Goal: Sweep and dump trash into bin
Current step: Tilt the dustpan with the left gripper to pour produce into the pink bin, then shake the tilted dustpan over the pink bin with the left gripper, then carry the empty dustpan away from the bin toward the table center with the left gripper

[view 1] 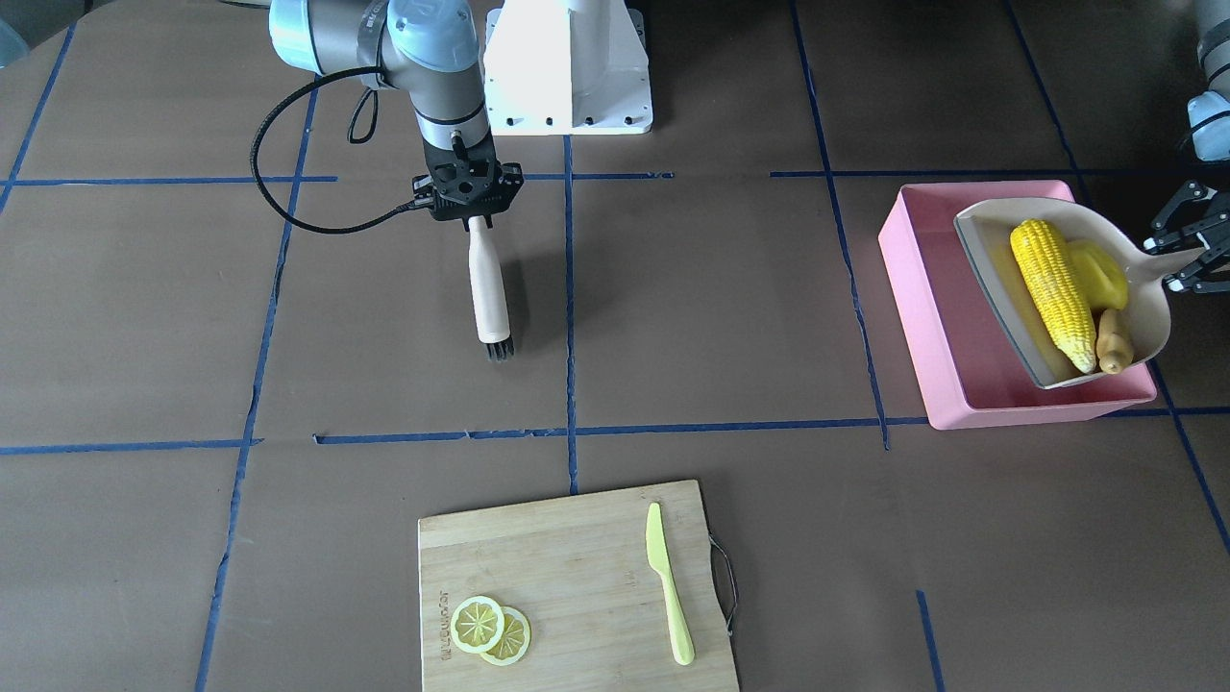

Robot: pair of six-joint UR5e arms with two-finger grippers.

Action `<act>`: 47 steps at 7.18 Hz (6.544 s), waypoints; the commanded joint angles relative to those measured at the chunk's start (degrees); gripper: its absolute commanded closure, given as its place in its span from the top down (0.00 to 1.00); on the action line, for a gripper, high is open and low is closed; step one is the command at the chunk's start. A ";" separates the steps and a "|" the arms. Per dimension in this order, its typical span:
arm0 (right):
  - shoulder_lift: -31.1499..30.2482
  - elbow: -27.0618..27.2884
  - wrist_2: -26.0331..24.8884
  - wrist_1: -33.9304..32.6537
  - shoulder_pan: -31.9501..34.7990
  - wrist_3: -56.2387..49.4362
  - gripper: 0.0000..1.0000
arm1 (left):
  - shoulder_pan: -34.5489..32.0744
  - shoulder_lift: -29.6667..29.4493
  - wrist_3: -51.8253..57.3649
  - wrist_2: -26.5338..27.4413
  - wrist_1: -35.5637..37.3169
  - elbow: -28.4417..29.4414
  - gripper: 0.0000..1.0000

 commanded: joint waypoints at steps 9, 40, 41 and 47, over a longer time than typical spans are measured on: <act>-0.97 0.08 0.00 0.26 0.00 -0.09 0.00 | -0.38 -0.29 25.27 19.40 7.46 -2.89 0.00; -1.05 0.17 -0.26 0.35 -0.62 0.79 0.00 | 9.42 -3.72 -2.83 26.97 37.75 -29.79 0.00; -1.05 0.17 -0.26 0.35 -0.53 0.79 0.00 | 14.25 -5.46 -9.27 27.06 35.09 -29.53 0.00; -0.88 0.43 -0.18 0.35 -0.53 2.53 0.00 | 41.70 -21.71 -26.12 32.59 34.98 -23.66 0.00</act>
